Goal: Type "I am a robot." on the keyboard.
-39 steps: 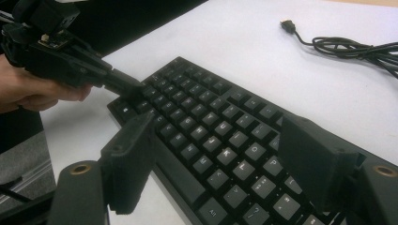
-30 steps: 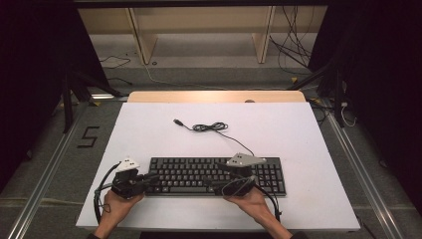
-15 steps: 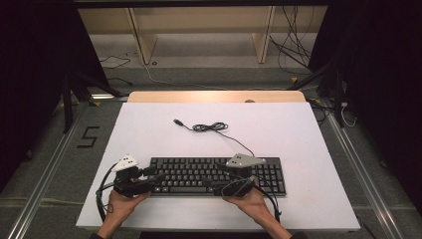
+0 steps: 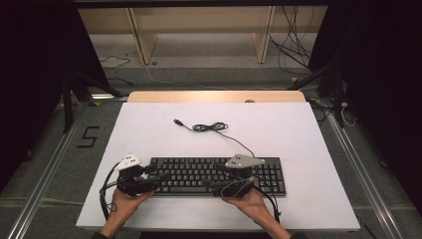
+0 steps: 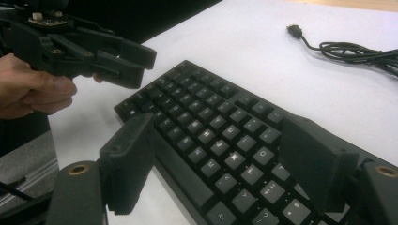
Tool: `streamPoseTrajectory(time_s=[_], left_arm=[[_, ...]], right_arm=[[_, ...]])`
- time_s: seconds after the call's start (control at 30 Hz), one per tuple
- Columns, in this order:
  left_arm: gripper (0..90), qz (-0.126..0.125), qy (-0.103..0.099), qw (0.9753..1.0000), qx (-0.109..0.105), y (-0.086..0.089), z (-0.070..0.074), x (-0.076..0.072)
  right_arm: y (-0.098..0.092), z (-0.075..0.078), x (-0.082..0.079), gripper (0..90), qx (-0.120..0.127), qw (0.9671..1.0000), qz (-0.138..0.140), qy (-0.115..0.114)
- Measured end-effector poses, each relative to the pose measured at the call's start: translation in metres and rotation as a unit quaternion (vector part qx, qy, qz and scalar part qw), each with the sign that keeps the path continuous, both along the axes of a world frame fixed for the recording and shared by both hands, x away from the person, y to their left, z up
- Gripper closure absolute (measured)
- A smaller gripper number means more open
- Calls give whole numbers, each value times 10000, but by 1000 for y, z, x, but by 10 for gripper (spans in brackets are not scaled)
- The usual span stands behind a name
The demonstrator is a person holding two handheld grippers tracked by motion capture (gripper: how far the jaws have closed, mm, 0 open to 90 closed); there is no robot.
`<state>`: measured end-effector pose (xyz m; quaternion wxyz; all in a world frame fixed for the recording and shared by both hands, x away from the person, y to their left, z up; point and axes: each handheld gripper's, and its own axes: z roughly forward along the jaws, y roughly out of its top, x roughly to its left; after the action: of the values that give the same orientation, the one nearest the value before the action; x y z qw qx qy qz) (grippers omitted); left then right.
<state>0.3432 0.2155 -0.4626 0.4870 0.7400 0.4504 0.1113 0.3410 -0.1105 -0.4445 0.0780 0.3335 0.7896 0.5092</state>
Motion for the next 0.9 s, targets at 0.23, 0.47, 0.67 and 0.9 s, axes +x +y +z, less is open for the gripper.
streamPoseTrajectory(time_s=[0.23,0.47,0.67,0.9], left_arm=[[315,-10,-100,9999,-97,1,1,-1],[301,31,-216,9996,-178,2,3,-3],[296,43,-257,9995,-204,3,4,-3],[293,30,-306,9993,-235,3,5,-4]], right_arm=[[5,-3,-1,332,-111,9999,90,37],[12,-9,-1,509,-281,9993,211,143],[19,-17,-1,710,-531,9977,347,243],[27,-25,-1,866,-773,9955,415,354]])
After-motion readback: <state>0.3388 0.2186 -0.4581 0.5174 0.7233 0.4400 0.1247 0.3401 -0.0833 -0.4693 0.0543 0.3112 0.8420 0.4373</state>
